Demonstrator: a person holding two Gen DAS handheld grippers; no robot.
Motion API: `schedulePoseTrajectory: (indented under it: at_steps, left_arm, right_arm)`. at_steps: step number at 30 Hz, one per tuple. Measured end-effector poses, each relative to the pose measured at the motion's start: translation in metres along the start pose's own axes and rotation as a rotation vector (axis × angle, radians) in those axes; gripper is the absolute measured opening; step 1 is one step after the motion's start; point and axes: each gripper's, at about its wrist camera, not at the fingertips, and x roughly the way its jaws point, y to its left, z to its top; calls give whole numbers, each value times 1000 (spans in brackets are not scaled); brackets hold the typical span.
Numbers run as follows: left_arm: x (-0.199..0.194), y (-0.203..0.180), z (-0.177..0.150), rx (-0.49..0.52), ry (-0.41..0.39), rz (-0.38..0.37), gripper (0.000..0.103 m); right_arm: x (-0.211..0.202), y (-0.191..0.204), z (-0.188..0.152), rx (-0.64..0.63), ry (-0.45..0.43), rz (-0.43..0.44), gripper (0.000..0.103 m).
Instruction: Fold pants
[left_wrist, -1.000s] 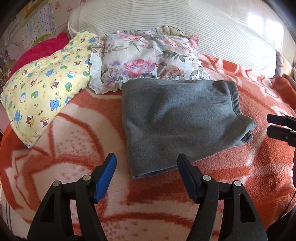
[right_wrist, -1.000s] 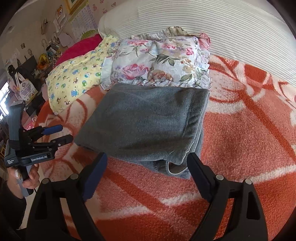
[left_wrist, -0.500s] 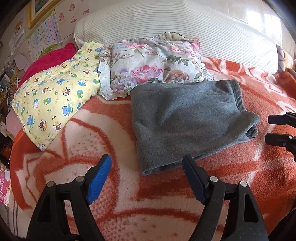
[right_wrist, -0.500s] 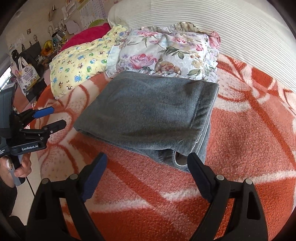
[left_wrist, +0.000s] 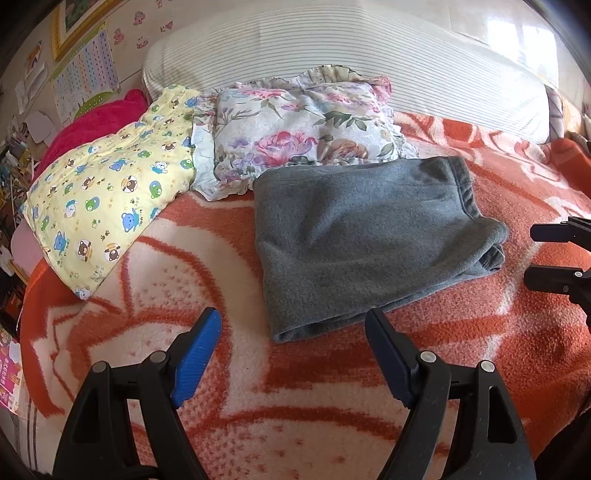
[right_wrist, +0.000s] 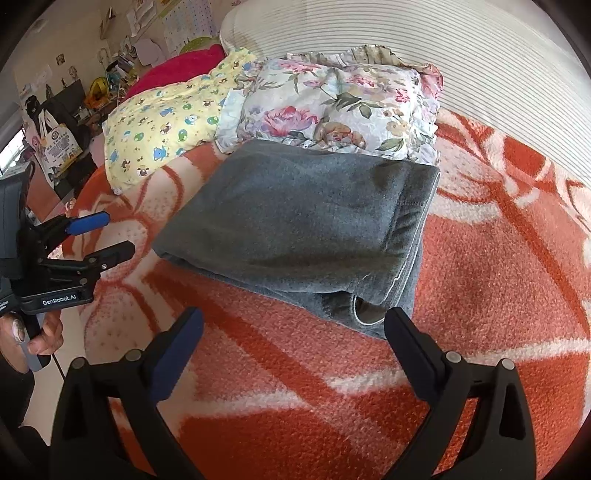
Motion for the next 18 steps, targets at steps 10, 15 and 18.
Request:
schedulePoseTrajectory:
  at_steps: [10, 15, 18]
  left_arm:
    - [-1, -4, -4, 16, 11, -13, 82]
    - [-5, -4, -4, 16, -1, -11, 82]
    - [-8, -5, -4, 21, -11, -7, 82]
  right_arm:
    - [6, 19, 0, -62, 15, 0, 99]
    - [8, 27, -2, -95, 23, -12, 99]
    - [9, 31, -3, -116, 25, -19, 99]
